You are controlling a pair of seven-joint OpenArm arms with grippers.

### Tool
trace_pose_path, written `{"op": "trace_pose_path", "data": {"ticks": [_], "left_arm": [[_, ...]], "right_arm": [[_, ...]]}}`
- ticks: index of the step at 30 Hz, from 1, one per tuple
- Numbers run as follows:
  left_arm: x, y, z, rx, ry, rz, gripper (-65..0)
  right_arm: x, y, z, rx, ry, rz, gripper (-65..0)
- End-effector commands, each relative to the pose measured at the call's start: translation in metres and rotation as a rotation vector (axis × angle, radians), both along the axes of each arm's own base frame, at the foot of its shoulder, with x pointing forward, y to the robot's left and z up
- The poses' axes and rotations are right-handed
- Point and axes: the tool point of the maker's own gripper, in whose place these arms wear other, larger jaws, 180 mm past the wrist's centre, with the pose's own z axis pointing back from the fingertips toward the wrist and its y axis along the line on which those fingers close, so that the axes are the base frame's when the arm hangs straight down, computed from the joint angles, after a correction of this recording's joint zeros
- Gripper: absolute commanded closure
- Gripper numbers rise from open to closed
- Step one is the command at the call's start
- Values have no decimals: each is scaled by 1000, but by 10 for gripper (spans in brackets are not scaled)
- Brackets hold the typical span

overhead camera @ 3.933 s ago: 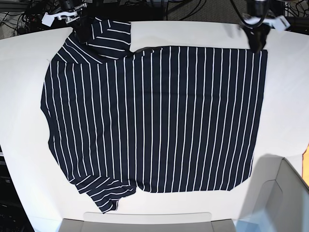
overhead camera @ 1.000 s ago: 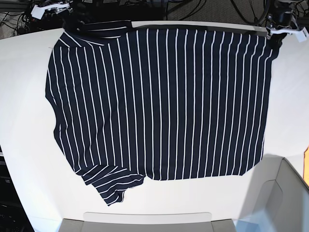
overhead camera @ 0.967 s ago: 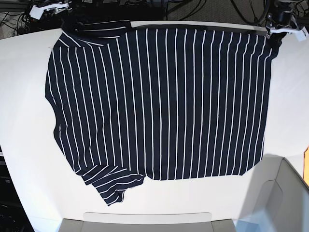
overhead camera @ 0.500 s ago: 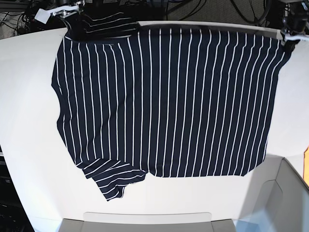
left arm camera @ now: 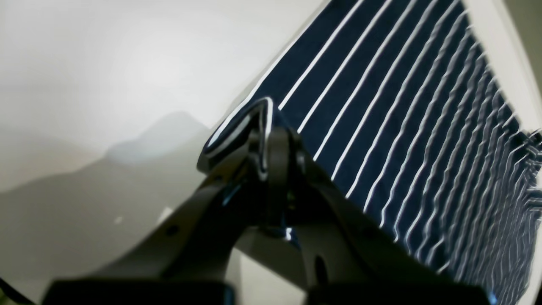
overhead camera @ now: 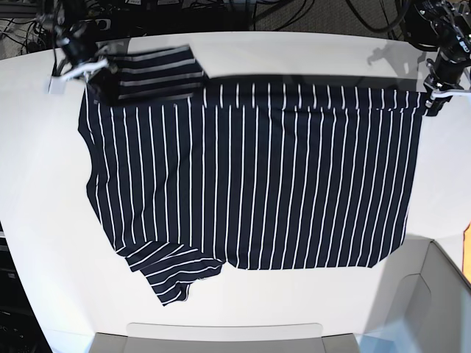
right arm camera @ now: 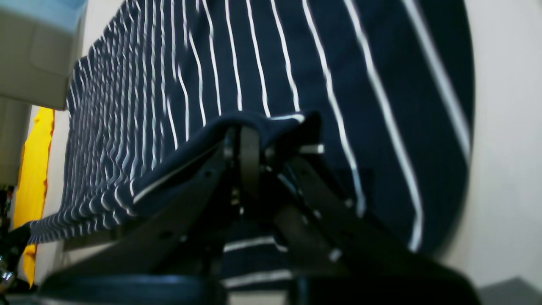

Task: Fold the T-shirt properly
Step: 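Pull the gripped shirt edge toward the robot with both grippers, then lift the gripped edge and fold it over onto the shirt body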

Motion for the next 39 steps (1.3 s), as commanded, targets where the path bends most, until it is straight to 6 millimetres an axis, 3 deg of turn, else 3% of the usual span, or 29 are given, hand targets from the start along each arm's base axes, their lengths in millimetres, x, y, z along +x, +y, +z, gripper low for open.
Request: {"op": "trace_pose_path", "data": {"ticks": [1,13,18,27,34,39], "left_arm": [[11,9,15,36,-41,10,0],[75,8,38,-20,-115,-12,0],[104,9,25,15,-60,-35,0],[129,18,22,37,-37,-15,0],[157,5,22,77,-30,-62,0],[162,4,20,104,-38,-67,0]], "right_arm": [[9,-5,13,-9,-39,4,0],[54,-3,16,-179,-23,105,0],[73,-5,20,-279,-43,109,0],[93,-10,22,-363,-36,114,0],[111,-14,20,-351,-24,110,0],[122,-6,15,-341,-19,139,0]]}}
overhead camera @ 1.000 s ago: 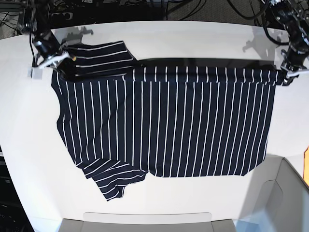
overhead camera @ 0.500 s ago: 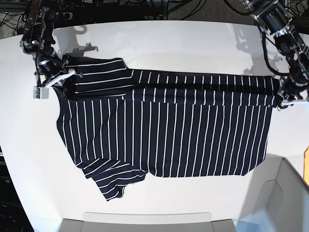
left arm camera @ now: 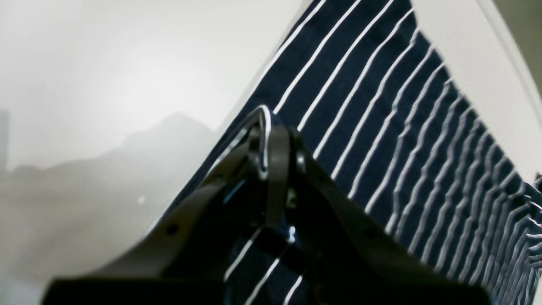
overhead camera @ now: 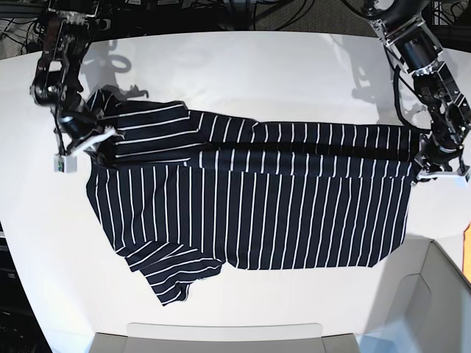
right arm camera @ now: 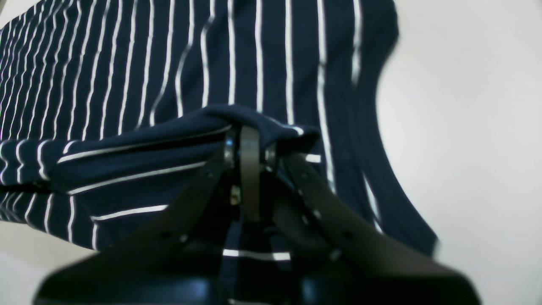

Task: Fold the T-shirt properly
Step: 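Lift the gripped edge and fold it over onto the shirt body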

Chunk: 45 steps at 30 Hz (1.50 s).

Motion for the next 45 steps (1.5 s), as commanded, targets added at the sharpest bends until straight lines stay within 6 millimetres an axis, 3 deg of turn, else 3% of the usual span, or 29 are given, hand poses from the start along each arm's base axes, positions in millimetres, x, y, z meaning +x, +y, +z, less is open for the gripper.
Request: {"op": "trace_pose_path", "data": {"ticks": [1,8,13,20,22,26,30,36,39,43,45], "left_arm": [[12,9,15,39,-44,1,0],[38,3,7,-11,-56,9,0],[45,1,11,38,-66,-21,0],[48,-1,-1,51,-61,-18,0],[48,0,0,53,-65,-17,-20],[47,1,3,59,-73,-14,-142],[50,2,26,106,-126,-28,-168],[33,20,65,181,-225,25,-168],[26,7,57,174,-210,1,-150],[33,-25,40,182,-167,-110,0],[36,-36,36,182,-155,-144,0]], "right_arm": [[10,-4,11,-9,-42,-1,0],[32,-14,1,-33,-17,-15,0],[47,-20,9,-100,-36,-22,0],[56,-26,-1,-83,-6,-41,0],[55,-26,-2,-83,-4,-41,-73],[55,-25,-1,-83,-8,-34,-224],[55,-22,16,-99,-59,-24,-274],[50,-12,45,-132,-139,4,-274],[45,-10,44,-136,-136,10,-263],[41,-13,32,-128,-100,4,-114],[39,-15,24,-125,-77,-1,-23]]}}
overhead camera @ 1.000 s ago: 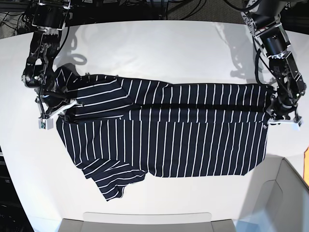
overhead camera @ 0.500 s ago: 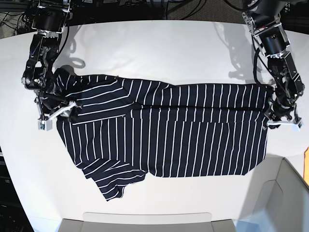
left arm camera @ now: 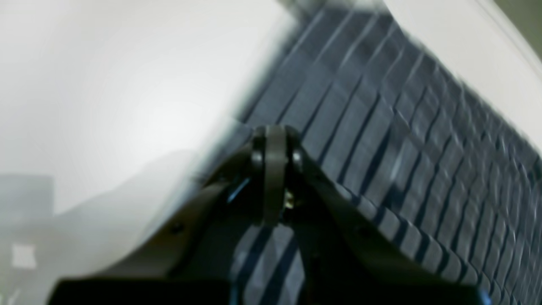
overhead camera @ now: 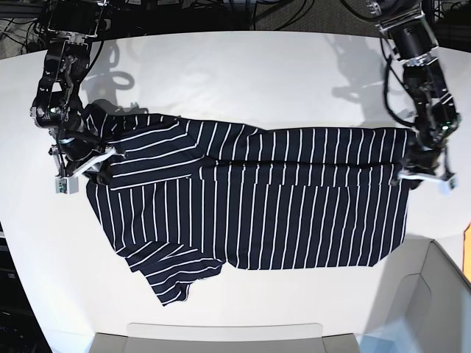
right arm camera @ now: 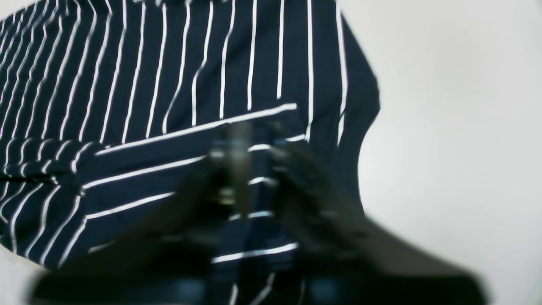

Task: Fold the T-shirt properly
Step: 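Lift the gripped edge and fold it over onto the shirt body, then drag the folded shirt back toward the robot with both grippers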

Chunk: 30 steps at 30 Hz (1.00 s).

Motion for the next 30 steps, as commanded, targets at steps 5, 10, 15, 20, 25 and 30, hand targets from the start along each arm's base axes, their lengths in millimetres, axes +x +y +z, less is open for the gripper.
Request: {"op": "trace_pose_path", "data": {"ticks": [5,10,15,20,25,30], "left_arm": [[15,-5,6,59,3,-69,0],[12,-7,-34,39,128,-96,0],[-17,-2,-78,41,284,-117,0],[-68,4,-112,48,406,-122,0],[-122,5,-139,47,509,-126,0],[-161,-6,-142,68,546,-175,0]], "right_arm": [[5,-11,-7,-1,11,-15,0],[1,-19,-34,23,88,-43,0],[-17,-18,-56,9,188,-19,0],[-31,-18,-68,-57,283,37,0],[-45,-18,-79,-84,321,47,0],[-64,-17,-87,-92,352,57,0]]}}
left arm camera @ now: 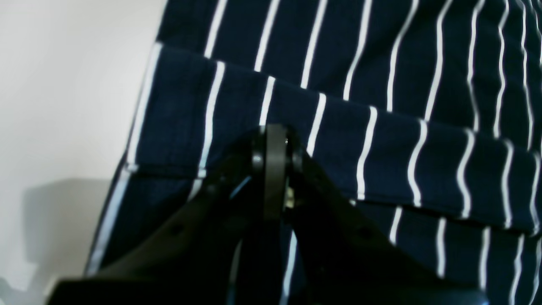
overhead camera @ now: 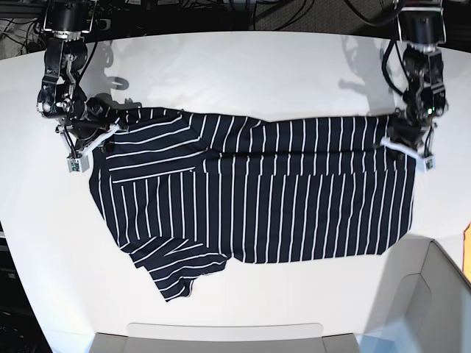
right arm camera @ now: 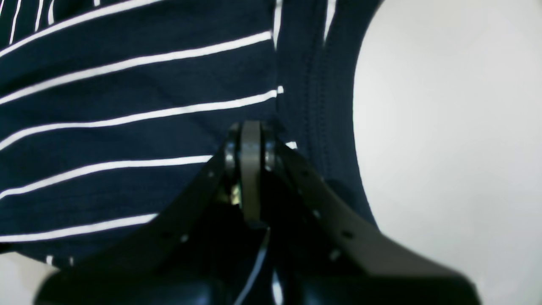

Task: Fold the T-shirt properly
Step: 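Drag the folded shirt back toward the robot with both grippers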

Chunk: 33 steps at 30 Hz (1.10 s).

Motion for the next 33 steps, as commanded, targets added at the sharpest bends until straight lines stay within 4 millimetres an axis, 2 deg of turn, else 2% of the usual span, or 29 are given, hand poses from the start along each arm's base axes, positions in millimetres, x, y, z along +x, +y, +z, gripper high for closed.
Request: {"op": "trace_pose_path", "data": {"ticks": [1,5,11,16,21,25,31,33], "left_arm": [[-58,-7,-31,-13,244,-18,0],[-78,-15,-27,-8,256,-54,0],[-105,-25,-23,-2,281,-95,0],[-128,-33,-17,2,299,-125,0],[-144,-11,4,42,282,-77,0],[-144,-6,10,54,269,-69,0],[-136,-6,13,53,264,-70,0],[-127,-7,14,46,265,-72,0]], "right_arm": [[-21,-4,-11,-33,84,19,0],[-38,8,-10,-33,84,85,0],[-70,10,-16,-42,125,100,0],[-84,-17,-15,-62,137,38,0],[-92,-40,-11,-88,139,-18,0],[-90,-52,-6,-98,126,-49,0],[-87,-53,-3,-99,114,-54,0],[-87,-52,-3,-97,114,-55,0]]}}
